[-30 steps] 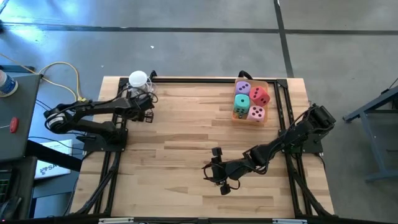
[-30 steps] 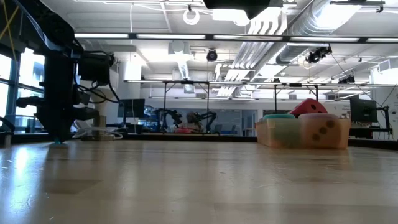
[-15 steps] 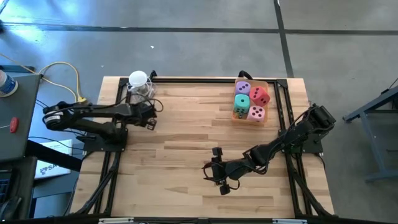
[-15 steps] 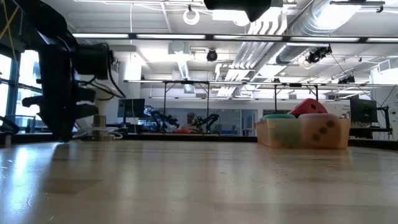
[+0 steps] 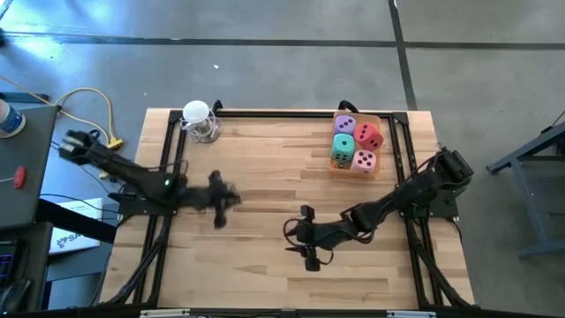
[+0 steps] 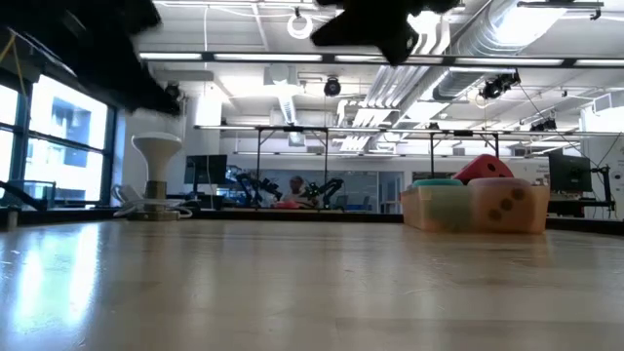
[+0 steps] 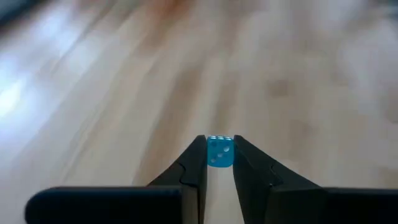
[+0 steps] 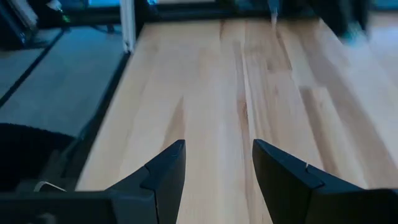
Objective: Pick & Place Dice
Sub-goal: Put the light blue small die into the orange bin
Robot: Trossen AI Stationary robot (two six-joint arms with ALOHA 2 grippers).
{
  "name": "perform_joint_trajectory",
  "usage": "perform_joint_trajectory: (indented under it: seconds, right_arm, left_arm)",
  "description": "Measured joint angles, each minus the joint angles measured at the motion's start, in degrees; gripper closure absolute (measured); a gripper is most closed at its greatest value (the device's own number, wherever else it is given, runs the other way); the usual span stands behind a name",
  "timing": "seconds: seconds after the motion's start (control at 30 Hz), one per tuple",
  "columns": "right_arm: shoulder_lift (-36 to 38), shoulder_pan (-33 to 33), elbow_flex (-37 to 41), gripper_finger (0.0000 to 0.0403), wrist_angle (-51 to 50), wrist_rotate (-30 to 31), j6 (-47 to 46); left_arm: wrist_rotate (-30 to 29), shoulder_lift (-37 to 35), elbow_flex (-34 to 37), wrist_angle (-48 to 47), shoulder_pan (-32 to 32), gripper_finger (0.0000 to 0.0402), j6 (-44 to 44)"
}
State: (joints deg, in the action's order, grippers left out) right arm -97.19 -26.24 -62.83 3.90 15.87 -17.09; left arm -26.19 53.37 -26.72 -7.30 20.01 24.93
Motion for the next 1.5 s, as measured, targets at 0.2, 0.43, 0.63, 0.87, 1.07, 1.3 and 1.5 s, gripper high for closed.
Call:
perform_joint_trajectory:
  seconds: [0.2, 0.43, 0.63, 0.87, 1.07, 1.3, 1.5]
  right_arm:
    - [-5.13, 4.17, 0.02, 0.0225, 5.76, -9.06, -6.54]
    - [-14.22, 8.23, 0.02, 0.0225, 24.53, -13.28, -9.8]
    - [-19.03, 9.15, 0.07, 0.0225, 34.44, -13.21, -10.76]
    - [-20.04, 8.98, 0.07, 0.0225, 41.2, -14.54, -8.69]
    - [-20.04, 9.01, 0.07, 0.0225, 43.14, -17.9, -8.39]
    - [-20.04, 9.01, 0.07, 0.0225, 43.18, -18.12, -8.17]
    - [-20.04, 8.99, 0.11, 0.023, 43.97, -19.38, -8.01]
  left_arm:
    - [-12.4, 5.37, -0.05, 16.86, 16.34, 0.0351, -23.47]
    - [-18.27, 18.98, -0.07, 32.56, 22.66, 0.0351, -37.4]
    - [-21.85, 30.74, -0.08, 55.42, 24.61, 0.0351, -48.93]
    - [-21.8, 40.54, -0.07, 68.12, 24.54, 0.0351, -56.84]
    - [-21.84, 44.4, -0.07, 76.68, 24.28, 0.0351, -61.39]
    - [-21.48, 44.4, -0.07, 78.65, 23.13, 0.0351, -61.85]
    - [-17.21, 44.4, -0.09, 78.68, 21.99, 0.0351, -61.12]
